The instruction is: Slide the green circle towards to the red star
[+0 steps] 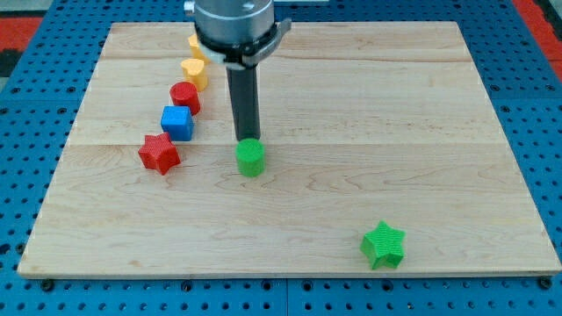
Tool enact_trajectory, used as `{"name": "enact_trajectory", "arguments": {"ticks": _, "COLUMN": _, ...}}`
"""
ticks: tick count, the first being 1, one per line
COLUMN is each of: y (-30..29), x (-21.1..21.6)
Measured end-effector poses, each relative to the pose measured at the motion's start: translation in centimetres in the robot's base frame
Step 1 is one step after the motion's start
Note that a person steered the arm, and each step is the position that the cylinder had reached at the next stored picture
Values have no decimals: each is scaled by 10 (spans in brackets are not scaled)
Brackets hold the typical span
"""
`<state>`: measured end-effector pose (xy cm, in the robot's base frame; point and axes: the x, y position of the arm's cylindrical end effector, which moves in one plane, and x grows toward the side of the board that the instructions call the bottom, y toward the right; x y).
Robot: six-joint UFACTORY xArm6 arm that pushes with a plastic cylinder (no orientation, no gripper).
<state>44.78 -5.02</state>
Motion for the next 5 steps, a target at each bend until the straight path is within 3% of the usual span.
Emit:
{"name": "enact_trajectory", "arguments": {"ticks": 1, "y": -9, "x": 41}}
{"name": "enact_trajectory", "arguments": {"ticks": 2, "y": -7, "x": 49}}
{"name": "enact_trajectory", "arguments": {"ticks": 4, "y": 23, "x": 28}}
{"name": "enact_trajectory", "arguments": {"ticks": 5, "y": 36, "x": 74}}
